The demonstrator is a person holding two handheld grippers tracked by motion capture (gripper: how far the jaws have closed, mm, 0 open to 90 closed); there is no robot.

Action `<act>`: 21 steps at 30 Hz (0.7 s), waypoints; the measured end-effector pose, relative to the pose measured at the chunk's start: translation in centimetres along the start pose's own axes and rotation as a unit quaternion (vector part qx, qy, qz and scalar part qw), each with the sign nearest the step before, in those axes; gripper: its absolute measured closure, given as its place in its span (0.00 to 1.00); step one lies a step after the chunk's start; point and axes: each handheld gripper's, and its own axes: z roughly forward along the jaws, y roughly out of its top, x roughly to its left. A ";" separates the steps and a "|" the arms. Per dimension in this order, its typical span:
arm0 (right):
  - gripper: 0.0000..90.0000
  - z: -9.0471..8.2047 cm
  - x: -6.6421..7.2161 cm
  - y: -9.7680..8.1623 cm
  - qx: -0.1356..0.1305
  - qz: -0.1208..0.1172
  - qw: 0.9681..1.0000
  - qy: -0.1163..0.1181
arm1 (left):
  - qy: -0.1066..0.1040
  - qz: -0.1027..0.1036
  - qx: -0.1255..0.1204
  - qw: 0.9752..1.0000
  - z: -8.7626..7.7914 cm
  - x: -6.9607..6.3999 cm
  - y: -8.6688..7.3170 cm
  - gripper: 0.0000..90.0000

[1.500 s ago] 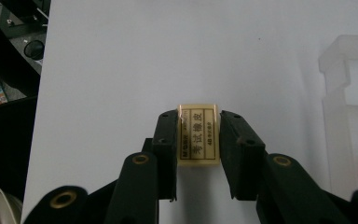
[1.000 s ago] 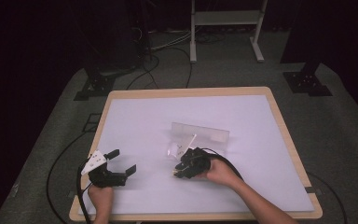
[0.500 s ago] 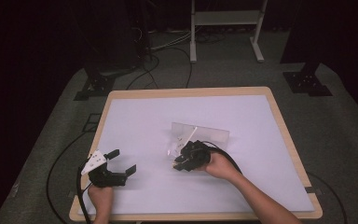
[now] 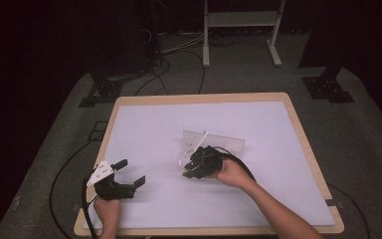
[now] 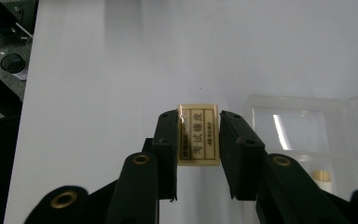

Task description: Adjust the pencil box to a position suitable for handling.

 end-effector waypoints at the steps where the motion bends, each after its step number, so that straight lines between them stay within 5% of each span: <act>1: 0.76 -0.1 -0.1 0.2 -0.002 0.001 1.000 -0.004 | 0.000 0.000 0.000 1.000 0.0 0.0 0.0 0.00; 21: 0.76 -0.7 -1.3 1.7 -0.009 0.000 1.000 -0.021 | 0.000 0.000 -0.001 1.000 0.0 0.0 0.0 0.00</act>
